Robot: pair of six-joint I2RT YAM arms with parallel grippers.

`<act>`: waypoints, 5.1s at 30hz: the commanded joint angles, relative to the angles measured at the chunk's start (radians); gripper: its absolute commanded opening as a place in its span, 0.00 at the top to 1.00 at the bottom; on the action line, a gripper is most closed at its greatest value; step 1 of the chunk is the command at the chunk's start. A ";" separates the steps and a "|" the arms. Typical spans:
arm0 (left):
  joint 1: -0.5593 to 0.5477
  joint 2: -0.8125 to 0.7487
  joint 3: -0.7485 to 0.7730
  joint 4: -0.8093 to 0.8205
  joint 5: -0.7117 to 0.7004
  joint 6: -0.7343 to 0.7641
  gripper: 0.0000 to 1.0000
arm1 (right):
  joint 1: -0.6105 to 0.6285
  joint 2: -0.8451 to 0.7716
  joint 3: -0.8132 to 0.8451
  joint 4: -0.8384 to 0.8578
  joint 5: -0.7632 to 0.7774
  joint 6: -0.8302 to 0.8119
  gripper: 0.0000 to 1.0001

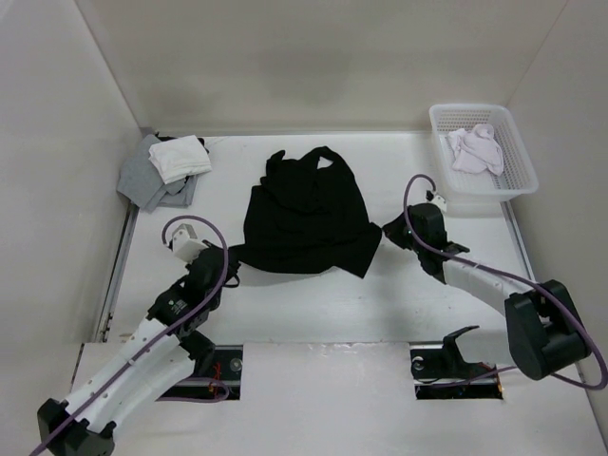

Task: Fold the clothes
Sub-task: Flatten the tank top out, then fold the tank top

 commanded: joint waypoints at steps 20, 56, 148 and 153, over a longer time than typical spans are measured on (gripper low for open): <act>0.209 0.010 -0.157 0.422 0.293 0.210 0.96 | 0.544 -0.144 -0.116 -0.298 0.184 0.231 0.61; 0.284 -0.154 -0.059 0.378 0.460 0.235 0.97 | 0.797 -0.215 0.253 -0.902 0.674 0.355 1.00; 0.353 -0.168 -0.103 0.301 0.330 0.078 0.98 | 0.599 -0.521 0.022 -0.414 0.297 -0.050 1.00; 0.432 0.381 0.114 0.696 0.363 0.100 0.97 | 0.112 -0.178 0.265 -0.165 -0.063 -0.201 1.00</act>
